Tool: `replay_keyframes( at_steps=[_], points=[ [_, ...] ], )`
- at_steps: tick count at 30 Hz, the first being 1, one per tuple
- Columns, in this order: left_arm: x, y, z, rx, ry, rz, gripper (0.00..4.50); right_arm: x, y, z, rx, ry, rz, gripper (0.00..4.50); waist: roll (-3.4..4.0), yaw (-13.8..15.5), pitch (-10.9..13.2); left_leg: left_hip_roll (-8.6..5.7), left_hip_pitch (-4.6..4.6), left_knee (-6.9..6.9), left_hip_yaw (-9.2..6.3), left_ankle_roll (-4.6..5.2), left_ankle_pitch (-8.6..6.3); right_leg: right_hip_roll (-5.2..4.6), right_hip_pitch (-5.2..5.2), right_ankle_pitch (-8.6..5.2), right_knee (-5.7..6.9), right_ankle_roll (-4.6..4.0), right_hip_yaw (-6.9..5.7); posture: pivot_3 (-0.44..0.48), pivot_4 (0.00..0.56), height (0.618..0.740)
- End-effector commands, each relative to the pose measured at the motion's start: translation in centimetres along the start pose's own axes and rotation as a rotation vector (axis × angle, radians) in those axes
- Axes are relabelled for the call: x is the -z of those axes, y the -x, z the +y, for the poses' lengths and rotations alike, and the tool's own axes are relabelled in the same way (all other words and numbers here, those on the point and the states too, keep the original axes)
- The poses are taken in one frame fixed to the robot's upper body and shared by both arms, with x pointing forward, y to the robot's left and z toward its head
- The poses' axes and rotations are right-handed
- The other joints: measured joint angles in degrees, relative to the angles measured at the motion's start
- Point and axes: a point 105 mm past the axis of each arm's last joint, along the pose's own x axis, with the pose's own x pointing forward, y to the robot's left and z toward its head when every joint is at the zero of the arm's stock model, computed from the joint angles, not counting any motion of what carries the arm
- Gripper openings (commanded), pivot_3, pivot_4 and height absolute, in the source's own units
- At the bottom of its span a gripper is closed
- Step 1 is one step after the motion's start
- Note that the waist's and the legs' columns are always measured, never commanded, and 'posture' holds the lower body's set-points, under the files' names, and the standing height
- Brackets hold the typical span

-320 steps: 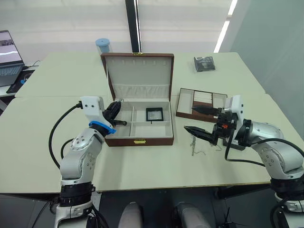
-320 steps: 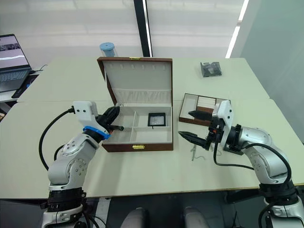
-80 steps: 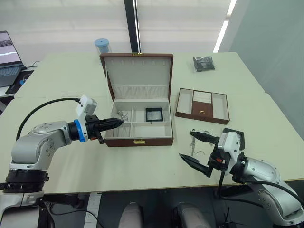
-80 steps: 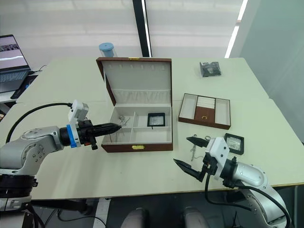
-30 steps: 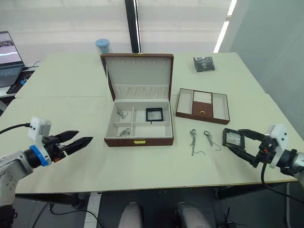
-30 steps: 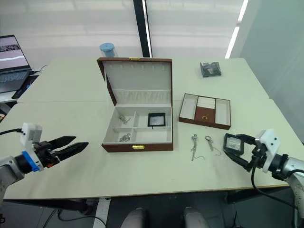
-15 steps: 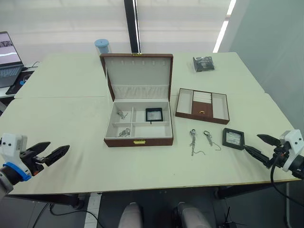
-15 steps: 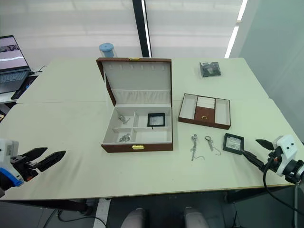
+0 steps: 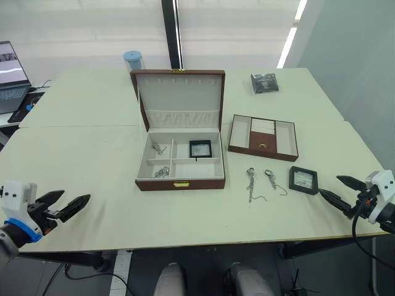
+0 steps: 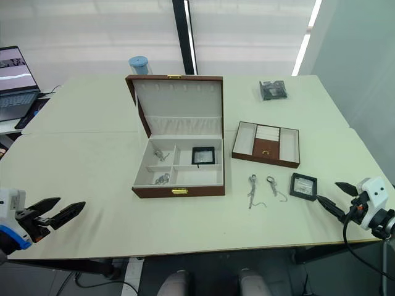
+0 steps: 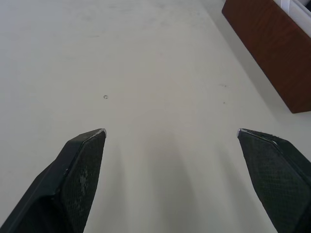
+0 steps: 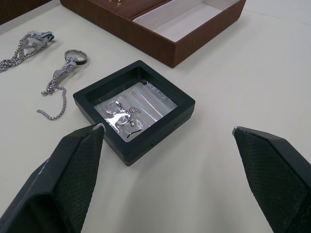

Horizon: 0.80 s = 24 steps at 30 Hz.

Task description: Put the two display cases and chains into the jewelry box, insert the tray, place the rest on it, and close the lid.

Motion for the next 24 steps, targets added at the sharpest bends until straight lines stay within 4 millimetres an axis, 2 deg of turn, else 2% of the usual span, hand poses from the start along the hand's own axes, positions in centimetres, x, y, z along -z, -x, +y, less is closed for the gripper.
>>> replay_keyframes(
  at_steps=[1, 8, 14, 19, 21, 24],
  points=[
    [-1.0, -0.3, -0.5, 0.01, -0.038, -0.036, 4.48, -1.5, 0.7, -0.7, 0.021, 0.058, -0.028, 4.5, 0.0, 0.0, 0.0, 0.0, 0.0, 0.0, 0.0, 0.0, 0.0, 0.0, 0.0, 0.0, 0.0, 0.0, 0.0, 0.0, 0.15, 0.74],
    [-0.9, -0.6, -1.0, 0.024, -0.051, -0.045, 4.48, -1.9, 0.5, -0.7, 0.012, 0.071, -0.031, 4.5, 0.0, 0.0, 0.0, -0.01, 0.0, 0.0, 0.01, 0.0, 0.0, 0.0, 0.01, 0.0, 0.0, 0.0, 0.0, 0.0, 0.15, 0.74],
    [-0.8, -1.0, -3.0, 0.101, -0.126, -0.067, 4.48, -3.1, 0.4, -0.3, -0.033, 0.111, -0.038, 4.5, 0.01, 0.0, 0.0, -0.01, 0.0, 0.0, 0.03, 0.0, 0.0, -0.01, 0.01, 0.0, 0.0, 0.0, 0.02, 0.0, 0.15, 0.74],
    [-1.1, -1.9, -7.0, 0.283, -0.222, -0.077, 4.48, -5.0, -0.1, 1.2, -0.154, 0.159, -0.01, 4.5, 0.02, 0.0, 0.0, -0.01, 0.01, 0.01, 0.04, 0.0, 0.0, -0.01, 0.03, 0.0, 0.0, 0.0, 0.02, 0.0, 0.15, 0.74],
    [-1.8, -2.2, -9.4, 0.393, -0.283, -0.108, 4.48, -5.8, -0.4, 2.0, -0.22, 0.181, 0.015, 4.5, 0.02, 0.0, 0.0, -0.02, 0.02, 0.01, 0.05, 0.0, 0.0, -0.01, 0.04, 0.0, 0.0, 0.0, 0.02, 0.0, 0.15, 0.74],
    [-2.2, -2.4, -11.8, 0.492, -0.351, -0.14, 4.48, -6.5, -0.7, 2.5, -0.273, 0.205, 0.045, 4.5, 0.02, 0.0, 0.0, -0.02, 0.02, 0.01, 0.05, 0.0, 0.0, 0.0, 0.05, 0.0, 0.0, 0.0, 0.01, 0.0, 0.15, 0.74]
  ],
)
